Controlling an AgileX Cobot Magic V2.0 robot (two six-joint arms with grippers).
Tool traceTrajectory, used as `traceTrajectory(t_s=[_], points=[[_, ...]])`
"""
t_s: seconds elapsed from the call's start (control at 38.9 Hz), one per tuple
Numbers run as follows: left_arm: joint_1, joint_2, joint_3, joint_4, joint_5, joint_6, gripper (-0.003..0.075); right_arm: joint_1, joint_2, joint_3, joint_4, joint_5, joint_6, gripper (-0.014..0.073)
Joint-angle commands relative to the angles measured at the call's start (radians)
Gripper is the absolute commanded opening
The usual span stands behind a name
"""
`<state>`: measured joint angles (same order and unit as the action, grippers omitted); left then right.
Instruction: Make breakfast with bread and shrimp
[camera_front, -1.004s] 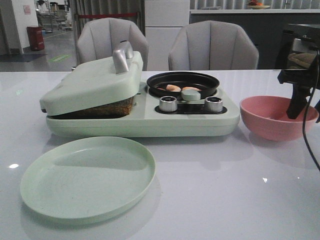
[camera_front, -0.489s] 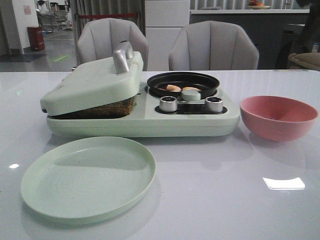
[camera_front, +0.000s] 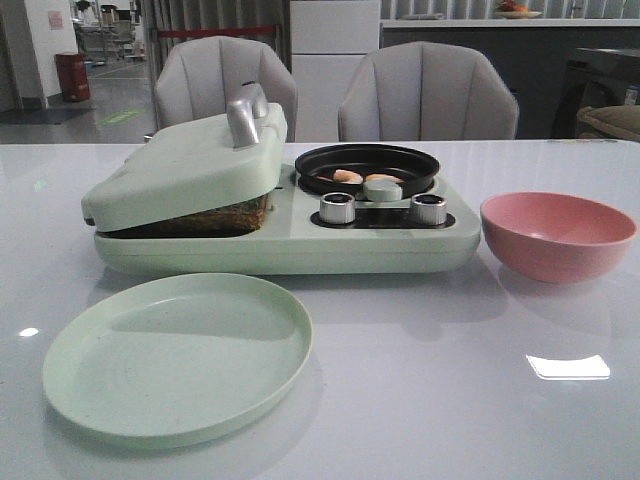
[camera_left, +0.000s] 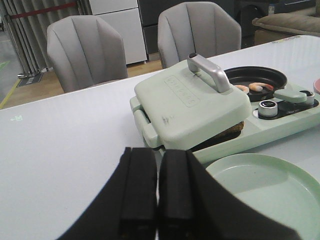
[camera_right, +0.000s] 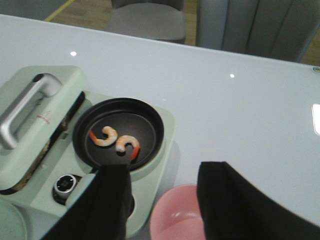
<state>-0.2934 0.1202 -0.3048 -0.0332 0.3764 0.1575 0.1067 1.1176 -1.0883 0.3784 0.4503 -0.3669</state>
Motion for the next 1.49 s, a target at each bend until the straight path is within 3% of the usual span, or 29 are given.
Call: traceTrajectory(t_s=[0.0, 0.26, 0.75, 1.08, 1.24, 1.39, 1.47], points=[[-0.009, 0.010, -0.025, -0.008, -0.079, -0.011, 0.0112, 0.051, -0.113, 0.063, 0.013, -0.148, -0.016, 0.0426], [-0.009, 0.010, -0.025, -0.008, -0.079, -0.011, 0.0112, 0.133, -0.416, 0.325, 0.008, -0.300, -0.016, 0.0426], [-0.009, 0.010, -0.025, -0.008, -0.079, -0.011, 0.0112, 0.151, -1.051, 0.815, 0.008, -0.359, -0.016, 0.0425], [-0.009, 0.010, -0.025, -0.008, -0.079, -0.011, 0.0112, 0.151, -1.137, 0.913, 0.008, -0.439, -0.016, 0.0417], [-0.009, 0.010, -0.025, -0.008, -0.079, -0.011, 0.0112, 0.151, -1.137, 0.915, 0.008, -0.438, -0.016, 0.0310], [-0.009, 0.010, -0.025, -0.008, -0.079, -0.011, 0.0112, 0.151, -1.137, 0.915, 0.008, -0.438, -0.016, 0.0134], [-0.009, 0.010, -0.025, -0.008, -0.079, -0.011, 0.0112, 0.151, -1.137, 0.915, 0.008, -0.438, -0.016, 0.0141]])
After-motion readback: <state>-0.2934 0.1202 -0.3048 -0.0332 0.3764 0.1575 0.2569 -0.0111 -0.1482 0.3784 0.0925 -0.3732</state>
